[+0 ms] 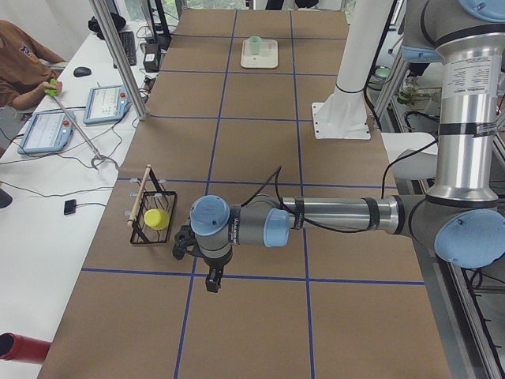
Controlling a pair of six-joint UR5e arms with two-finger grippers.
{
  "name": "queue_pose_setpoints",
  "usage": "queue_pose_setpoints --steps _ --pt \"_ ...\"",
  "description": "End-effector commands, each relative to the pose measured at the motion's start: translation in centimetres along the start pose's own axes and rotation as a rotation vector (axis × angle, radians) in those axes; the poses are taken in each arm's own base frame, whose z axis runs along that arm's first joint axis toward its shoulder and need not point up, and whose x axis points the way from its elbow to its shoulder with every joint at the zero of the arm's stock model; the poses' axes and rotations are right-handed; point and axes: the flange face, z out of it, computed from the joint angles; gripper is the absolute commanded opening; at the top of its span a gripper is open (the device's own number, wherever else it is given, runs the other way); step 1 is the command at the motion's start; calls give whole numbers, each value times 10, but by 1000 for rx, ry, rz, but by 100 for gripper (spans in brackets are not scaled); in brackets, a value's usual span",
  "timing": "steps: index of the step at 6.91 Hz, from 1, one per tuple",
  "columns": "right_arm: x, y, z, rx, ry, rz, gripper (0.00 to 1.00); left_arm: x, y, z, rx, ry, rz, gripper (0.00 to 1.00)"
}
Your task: Left arm grabs green cup and hands to right arm on tray
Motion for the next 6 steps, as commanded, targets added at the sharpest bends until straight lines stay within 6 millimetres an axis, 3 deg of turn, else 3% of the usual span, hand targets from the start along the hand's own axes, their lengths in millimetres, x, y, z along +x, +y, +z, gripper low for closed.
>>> queue_pose_setpoints --steps 1,6 --pt "-2 1 -2 3 -7 -12 100 12 12 -12 18 -6 -15 100" --pt "2 2 3 8 -12 -17 100 12 9 -10 10 -11 -27 100"
